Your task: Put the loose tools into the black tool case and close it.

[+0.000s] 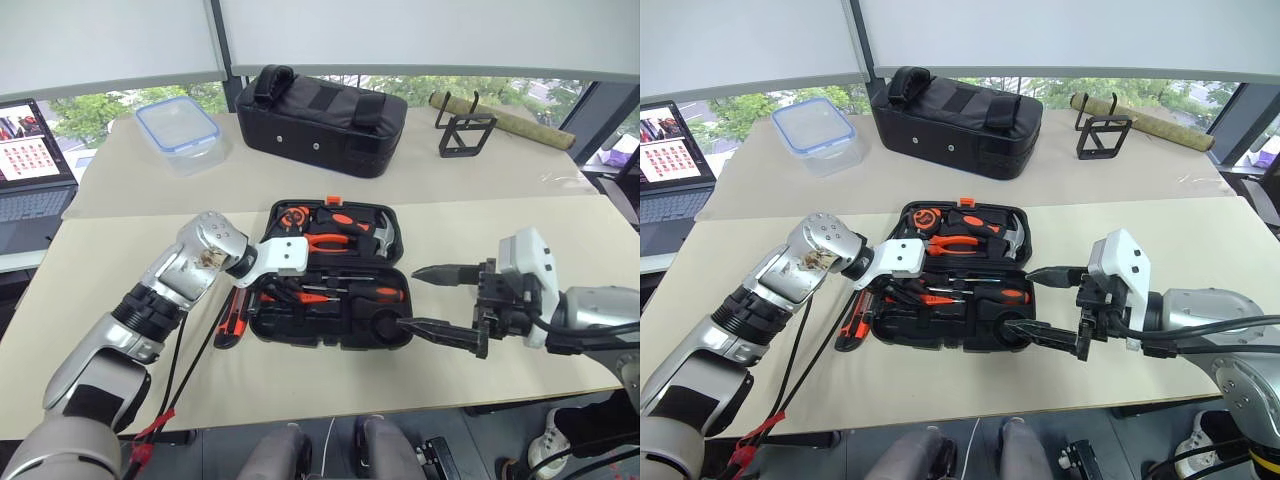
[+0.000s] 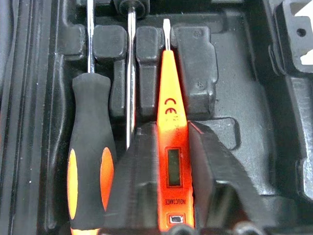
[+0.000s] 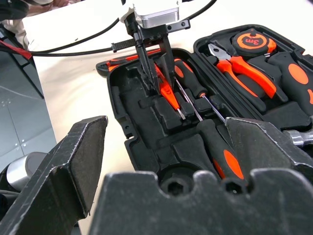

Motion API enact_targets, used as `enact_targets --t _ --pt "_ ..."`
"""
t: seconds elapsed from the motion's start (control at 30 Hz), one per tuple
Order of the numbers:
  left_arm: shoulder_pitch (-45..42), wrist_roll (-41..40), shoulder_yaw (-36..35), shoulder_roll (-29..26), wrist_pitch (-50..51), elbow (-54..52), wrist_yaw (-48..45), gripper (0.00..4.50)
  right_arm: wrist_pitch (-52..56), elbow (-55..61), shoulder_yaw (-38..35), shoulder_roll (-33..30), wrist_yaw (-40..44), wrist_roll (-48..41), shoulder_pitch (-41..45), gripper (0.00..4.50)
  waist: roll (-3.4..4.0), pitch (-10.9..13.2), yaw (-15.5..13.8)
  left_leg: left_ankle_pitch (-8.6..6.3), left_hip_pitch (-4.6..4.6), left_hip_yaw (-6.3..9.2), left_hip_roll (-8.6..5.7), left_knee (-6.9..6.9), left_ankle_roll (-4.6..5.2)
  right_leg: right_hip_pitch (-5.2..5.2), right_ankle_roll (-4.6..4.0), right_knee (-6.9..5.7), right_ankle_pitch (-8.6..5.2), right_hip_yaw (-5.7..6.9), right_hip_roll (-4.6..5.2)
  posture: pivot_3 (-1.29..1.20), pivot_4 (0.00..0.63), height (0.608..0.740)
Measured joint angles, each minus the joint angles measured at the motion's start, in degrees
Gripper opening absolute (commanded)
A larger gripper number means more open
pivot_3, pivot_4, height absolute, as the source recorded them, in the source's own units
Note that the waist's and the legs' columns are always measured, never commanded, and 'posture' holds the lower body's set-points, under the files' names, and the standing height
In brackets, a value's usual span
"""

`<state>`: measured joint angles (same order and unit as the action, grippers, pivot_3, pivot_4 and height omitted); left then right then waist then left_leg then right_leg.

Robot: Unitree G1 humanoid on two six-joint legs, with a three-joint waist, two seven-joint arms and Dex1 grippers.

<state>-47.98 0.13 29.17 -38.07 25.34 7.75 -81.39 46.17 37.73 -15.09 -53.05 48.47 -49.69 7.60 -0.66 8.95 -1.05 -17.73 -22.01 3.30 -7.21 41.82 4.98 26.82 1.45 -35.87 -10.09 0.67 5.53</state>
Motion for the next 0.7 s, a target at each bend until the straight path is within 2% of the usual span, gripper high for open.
enact_targets --t 0.1,0.17,0.27,0.43,0.5,0.53,0.7 --pt "0.02 -3.12 -2.10 -0.77 3.49 -1.96 -1.86 3.55 -0.06 0.00 0.22 0.17 -0.13 0.02 0.01 4.50 -0.01 0.00 -0.13 0.00 -0.04 0.00 0.00 0.03 0.00 0.02 0.00 0.00 0.00 0.01 -0.01 0.00 0.150 0.722" --pt "0.01 -5.86 -4.76 -2.42 5.12 -4.17 -3.21 3.55 -0.09 -0.02 0.34 0.17 -0.09 0.03 0.00 4.50 0.00 0.00 0.03 0.00 -0.03 0.00 0.00 0.02 0.00 0.06 0.00 -0.01 0.00 0.02 -0.01 0.00 0.150 0.722" --pt "0.70 -9.58 -9.04 -5.44 5.85 -7.48 -5.18 2.82 -0.20 -0.10 0.52 0.18 -0.03 0.10 -0.04 4.50 0.01 0.00 0.30 0.00 0.01 0.00 0.01 -0.01 0.00 0.06 0.00 -0.01 0.00 0.06 -0.02 0.00 0.150 0.722" --pt "5.39 -11.76 -11.87 -5.70 3.61 -7.78 -4.42 1.00 -0.76 -0.36 0.87 0.28 0.12 0.66 -0.06 4.50 0.01 0.00 0.15 0.00 0.06 0.00 0.00 0.00 0.00 -0.03 0.00 0.04 0.00 0.07 -0.02 0.00 0.150 0.722" --pt "7.82 -11.69 -12.68 -3.73 1.38 -6.49 -1.70 0.21 -0.82 -1.11 1.06 0.31 0.17 1.12 0.03 4.50 0.01 0.00 -0.11 0.00 0.14 0.00 0.00 0.00 0.00 -0.14 0.00 0.05 0.00 0.07 -0.01 0.00 0.150 0.722" --pt "8.67 -11.65 -12.85 -2.57 0.43 -5.55 -0.42 0.01 -0.82 -1.37 1.14 0.33 0.16 1.17 0.15 4.50 0.01 0.00 -0.20 0.00 0.17 0.01 0.00 0.00 0.00 -0.18 0.00 0.08 0.00 0.05 -0.01 0.00 0.150 0.722" --pt "11.70 -10.43 -12.52 0.45 -3.20 -1.71 3.90 0.01 -0.82 -2.34 1.29 0.53 0.26 1.18 0.60 4.50 0.00 0.00 -0.22 0.00 0.17 0.01 0.00 0.00 0.00 -0.17 0.00 0.07 0.00 0.02 0.00 0.00 0.150 0.722"
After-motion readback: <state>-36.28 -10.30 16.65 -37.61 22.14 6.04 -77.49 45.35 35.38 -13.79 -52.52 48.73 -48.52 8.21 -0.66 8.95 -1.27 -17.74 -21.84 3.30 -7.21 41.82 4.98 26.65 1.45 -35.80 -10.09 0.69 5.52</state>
